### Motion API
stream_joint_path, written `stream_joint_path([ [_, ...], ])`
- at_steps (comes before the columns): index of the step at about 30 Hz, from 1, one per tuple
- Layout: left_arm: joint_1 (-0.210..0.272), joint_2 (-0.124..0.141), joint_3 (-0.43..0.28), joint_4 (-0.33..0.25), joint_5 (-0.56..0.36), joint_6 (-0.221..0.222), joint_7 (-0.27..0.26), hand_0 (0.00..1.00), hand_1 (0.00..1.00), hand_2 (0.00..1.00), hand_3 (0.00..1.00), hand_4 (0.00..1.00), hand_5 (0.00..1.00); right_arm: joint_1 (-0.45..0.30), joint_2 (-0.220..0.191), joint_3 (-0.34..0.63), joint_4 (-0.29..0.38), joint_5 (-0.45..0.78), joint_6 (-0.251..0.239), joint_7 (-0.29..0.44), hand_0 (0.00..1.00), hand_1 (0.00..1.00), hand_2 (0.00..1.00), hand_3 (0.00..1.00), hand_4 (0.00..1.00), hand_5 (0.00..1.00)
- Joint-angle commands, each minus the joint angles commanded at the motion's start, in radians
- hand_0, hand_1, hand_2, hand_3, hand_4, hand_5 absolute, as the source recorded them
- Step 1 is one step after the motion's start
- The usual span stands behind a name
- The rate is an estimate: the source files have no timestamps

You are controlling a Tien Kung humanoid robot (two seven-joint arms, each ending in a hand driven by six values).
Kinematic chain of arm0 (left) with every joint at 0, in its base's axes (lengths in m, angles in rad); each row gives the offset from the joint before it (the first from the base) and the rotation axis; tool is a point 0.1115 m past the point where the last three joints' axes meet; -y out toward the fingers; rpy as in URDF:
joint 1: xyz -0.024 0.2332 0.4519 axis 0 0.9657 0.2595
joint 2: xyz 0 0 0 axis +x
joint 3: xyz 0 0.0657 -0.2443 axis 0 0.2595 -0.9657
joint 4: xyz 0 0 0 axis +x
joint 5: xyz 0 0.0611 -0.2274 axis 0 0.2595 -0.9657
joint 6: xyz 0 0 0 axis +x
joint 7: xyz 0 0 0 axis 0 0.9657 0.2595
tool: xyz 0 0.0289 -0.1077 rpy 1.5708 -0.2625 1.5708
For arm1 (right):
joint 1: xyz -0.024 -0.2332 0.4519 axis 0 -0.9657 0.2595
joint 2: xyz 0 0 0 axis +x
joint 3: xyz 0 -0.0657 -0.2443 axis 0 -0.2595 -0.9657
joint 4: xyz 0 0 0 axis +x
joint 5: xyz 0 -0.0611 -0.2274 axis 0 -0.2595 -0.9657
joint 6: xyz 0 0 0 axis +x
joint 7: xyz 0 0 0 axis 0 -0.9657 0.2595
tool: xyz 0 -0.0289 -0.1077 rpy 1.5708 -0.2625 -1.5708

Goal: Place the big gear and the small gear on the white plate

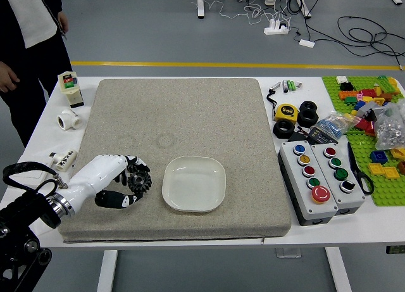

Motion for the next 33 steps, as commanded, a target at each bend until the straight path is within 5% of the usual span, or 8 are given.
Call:
stream_joint_path([
  [11,-0.164,-0.011,0.209,0.035,0.000,0.009,0.006,0.293,0.332,0.400,0.533,0.167,0.002,0.003,0.002,-0.009,0.000,0.005,-0.003,-0.002,0.597,0.606,0.694,0.558,0.749,0.674],
  [17,-0.237,-0.041,0.286,0.092,0.000,0.028,0.015,0.324,0.360,0.422,0.547,0.270,0.002,0.006,0.002,-0.015,0.000,0.010,-0.004,-0.002,0.597,0.607,0.695,0.558,0.749,0.675],
  [18,-0.245,-0.044,0.293,0.098,0.000,0.030,0.018,0.331,0.392,0.472,0.563,0.482,0.063,0.006,0.002,-0.015,0.000,0.010,-0.004,-0.002,0.599,0.607,0.694,0.558,0.750,0.674],
  [23,-0.281,-0.065,0.317,0.152,0.000,0.070,0.035,0.331,0.392,0.472,0.563,0.482,0.063,0.007,0.002,-0.017,0.000,0.009,-0.003,-0.002,0.599,0.607,0.694,0.558,0.750,0.674],
  [24,-0.288,-0.070,0.318,0.172,0.000,0.072,0.036,0.347,0.452,0.558,0.618,0.857,0.148,0.007,0.002,-0.018,0.000,0.009,-0.003,-0.002,0.599,0.607,0.695,0.558,0.750,0.674],
  [29,-0.301,-0.077,0.312,0.205,0.000,0.064,0.030,0.347,0.452,0.558,0.618,0.857,0.148,0.008,0.001,-0.019,0.000,0.011,-0.004,0.000,0.599,0.607,0.695,0.558,0.750,0.674],
  [30,-0.303,-0.077,0.311,0.208,0.000,0.063,0.024,0.498,0.665,0.775,0.769,0.998,0.257,0.008,0.001,-0.019,0.000,0.012,-0.004,0.000,0.600,0.607,0.694,0.558,0.751,0.674],
  [33,-0.307,-0.080,0.311,0.212,0.000,0.059,0.011,0.498,0.665,0.775,0.769,0.998,0.257,0.009,0.000,-0.020,0.000,0.012,-0.004,0.001,0.600,0.607,0.694,0.558,0.751,0.674],
])
